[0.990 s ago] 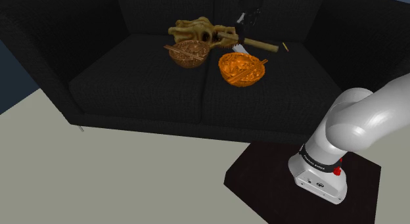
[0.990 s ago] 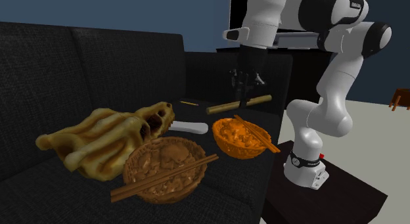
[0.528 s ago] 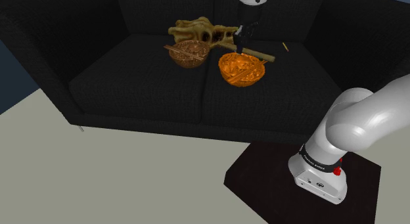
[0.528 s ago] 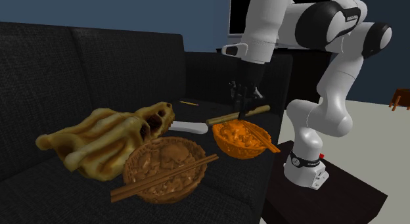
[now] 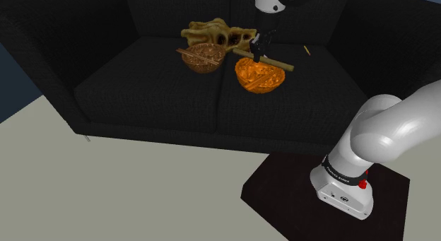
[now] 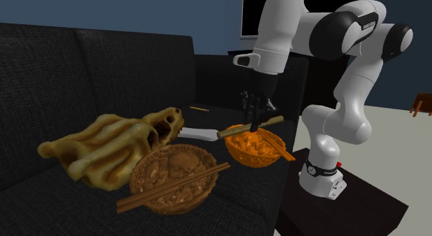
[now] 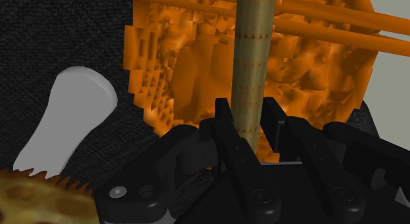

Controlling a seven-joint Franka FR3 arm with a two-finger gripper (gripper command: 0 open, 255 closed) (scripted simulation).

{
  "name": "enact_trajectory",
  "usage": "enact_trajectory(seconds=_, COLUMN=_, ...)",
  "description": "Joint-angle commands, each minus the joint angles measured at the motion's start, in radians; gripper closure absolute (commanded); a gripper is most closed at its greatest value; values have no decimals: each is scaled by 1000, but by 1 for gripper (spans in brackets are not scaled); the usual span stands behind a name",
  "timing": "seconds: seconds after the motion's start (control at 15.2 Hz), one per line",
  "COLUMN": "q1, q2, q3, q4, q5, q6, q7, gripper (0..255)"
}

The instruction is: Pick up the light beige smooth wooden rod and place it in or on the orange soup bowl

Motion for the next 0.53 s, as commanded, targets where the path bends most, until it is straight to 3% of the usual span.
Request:
enact_trajectory(seconds=0.0, q1=0, q2=0, q3=0, q4=0, q5=0, q6=1, q7=0, gripper=255)
enact_trajectory(seconds=0.07, q1=0, q2=0, q3=0, q4=0, q5=0, q6=1, q7=0, gripper=255)
enact_trajectory(seconds=0.13, q1=0, q2=0, q3=0, q4=0, q5=0, q6=1, q7=0, gripper=0)
enact_trajectory(seconds=0.46, q1=0, q2=0, q3=0, q4=0, q5=0, q6=1, q7=0, gripper=0)
